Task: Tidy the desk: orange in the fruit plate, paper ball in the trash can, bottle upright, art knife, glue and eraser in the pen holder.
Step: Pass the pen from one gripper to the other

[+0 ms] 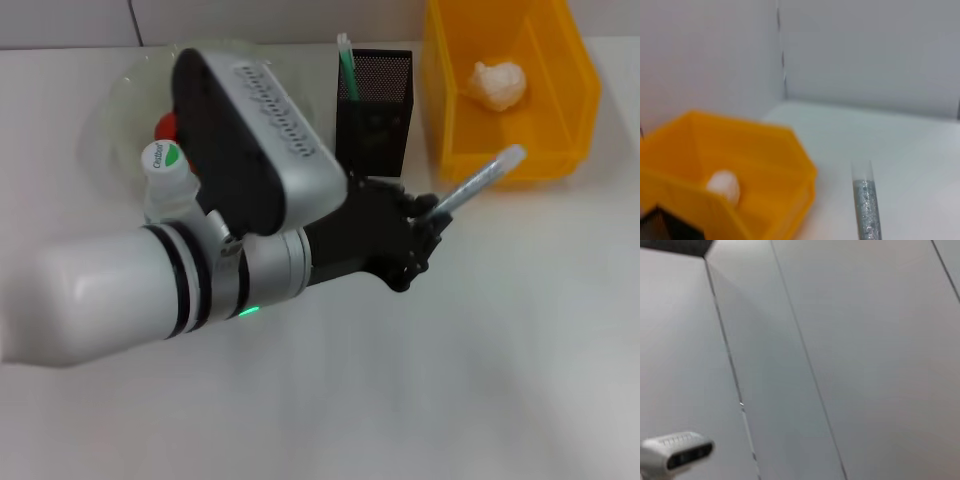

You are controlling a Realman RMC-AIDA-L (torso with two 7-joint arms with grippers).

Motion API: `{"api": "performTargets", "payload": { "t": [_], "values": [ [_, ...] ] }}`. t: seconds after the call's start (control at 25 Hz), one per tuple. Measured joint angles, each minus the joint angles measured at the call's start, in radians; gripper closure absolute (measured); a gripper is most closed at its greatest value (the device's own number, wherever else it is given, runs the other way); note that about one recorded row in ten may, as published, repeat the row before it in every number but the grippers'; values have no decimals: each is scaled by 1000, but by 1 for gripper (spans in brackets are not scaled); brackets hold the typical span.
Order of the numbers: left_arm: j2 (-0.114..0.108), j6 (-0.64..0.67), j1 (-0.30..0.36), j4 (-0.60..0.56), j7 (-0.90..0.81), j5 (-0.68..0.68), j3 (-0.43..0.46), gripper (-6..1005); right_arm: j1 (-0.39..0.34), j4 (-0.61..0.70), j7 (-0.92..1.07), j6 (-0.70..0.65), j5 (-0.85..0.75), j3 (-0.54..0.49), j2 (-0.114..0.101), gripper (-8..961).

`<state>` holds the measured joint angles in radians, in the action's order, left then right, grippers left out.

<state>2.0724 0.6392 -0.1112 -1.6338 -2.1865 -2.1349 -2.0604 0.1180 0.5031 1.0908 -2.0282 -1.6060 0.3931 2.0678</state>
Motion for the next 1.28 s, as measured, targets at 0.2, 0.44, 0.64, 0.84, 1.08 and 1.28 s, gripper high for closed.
{"api": "performTargets", "payload": {
  "t": [0.2,0.44,0.64,0.84,1.08,1.28],
  "values": [
    [1,-83,6,135,433,380,-19,856,25,-30,-4,-9,0,-1,8,404],
    [2,-75,1,203,704,648,-24,858,68,-126,-18,29,1,-33,9,405],
    [2,-52,-6,229,770,711,-19,860,108,-158,-20,88,-13,-22,9,405],
    [2,-51,-20,236,771,715,-23,860,148,-177,-25,114,-37,36,10,405],
    [1,-35,-27,244,771,717,-23,860,184,-197,-31,182,-40,103,13,405],
    [2,-27,-34,253,772,719,-23,859,207,-212,-33,214,-40,117,13,404]
  ]
}}
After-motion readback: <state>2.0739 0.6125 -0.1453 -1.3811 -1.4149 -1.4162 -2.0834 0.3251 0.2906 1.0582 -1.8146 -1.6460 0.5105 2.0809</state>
